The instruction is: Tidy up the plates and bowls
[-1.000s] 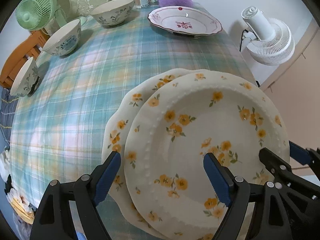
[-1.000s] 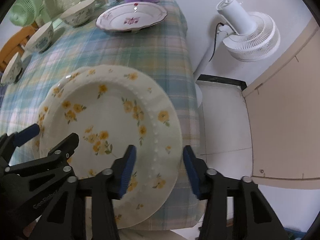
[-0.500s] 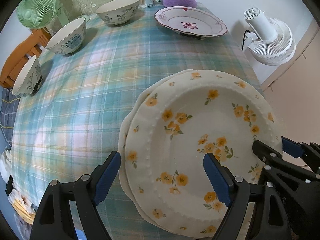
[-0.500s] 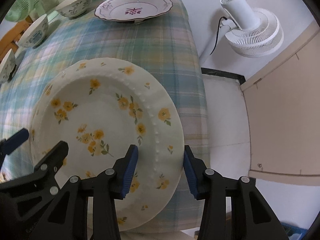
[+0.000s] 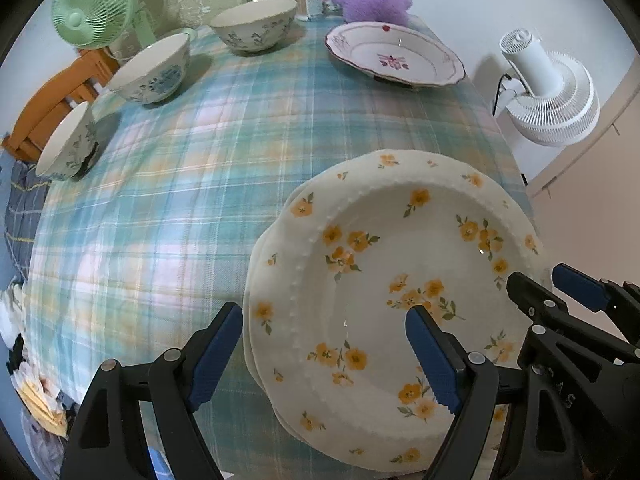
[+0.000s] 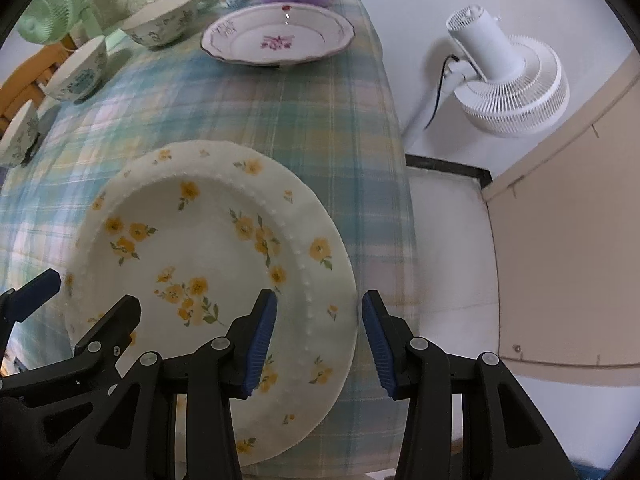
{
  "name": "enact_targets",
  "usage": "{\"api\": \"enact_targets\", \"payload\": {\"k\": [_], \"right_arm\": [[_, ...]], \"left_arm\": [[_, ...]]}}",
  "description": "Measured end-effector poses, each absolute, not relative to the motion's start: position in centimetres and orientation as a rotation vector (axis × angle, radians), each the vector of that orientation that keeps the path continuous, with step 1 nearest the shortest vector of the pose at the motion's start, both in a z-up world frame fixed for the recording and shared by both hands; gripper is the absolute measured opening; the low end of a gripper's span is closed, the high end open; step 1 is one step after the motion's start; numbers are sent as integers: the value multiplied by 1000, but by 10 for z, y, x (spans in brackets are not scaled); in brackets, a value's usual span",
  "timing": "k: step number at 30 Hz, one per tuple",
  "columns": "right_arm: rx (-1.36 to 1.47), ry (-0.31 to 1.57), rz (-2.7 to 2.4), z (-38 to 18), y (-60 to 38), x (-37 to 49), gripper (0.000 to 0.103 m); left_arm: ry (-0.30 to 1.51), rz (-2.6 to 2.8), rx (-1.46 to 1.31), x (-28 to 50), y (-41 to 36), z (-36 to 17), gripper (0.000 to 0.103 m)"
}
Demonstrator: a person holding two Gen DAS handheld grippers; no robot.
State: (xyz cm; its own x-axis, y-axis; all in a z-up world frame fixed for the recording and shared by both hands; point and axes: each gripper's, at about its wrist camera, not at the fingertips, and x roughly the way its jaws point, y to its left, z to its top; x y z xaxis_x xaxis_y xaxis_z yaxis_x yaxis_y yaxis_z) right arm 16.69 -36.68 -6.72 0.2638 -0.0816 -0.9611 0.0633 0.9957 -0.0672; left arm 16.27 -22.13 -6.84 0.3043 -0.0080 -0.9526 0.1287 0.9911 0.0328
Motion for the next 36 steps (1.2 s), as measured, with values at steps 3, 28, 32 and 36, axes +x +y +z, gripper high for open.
{"api": "enact_targets", "payload": {"k": [3,28,32,36], "right_arm": [[-11,1281,-91,-59,-368,166,49],[61,1027,-180,40,-325,182,50],[63,1001,-173,46,-335,202,55],[97,982,-145,47,-351,224,55]], "left_arm": [[1246,-91,108,158,-220,-60,85],[1073,-157,57,200,-174,23,86],[1045,-147,66,220,-184,29,87],[1033,-126,63,244,-197,29,88]]}}
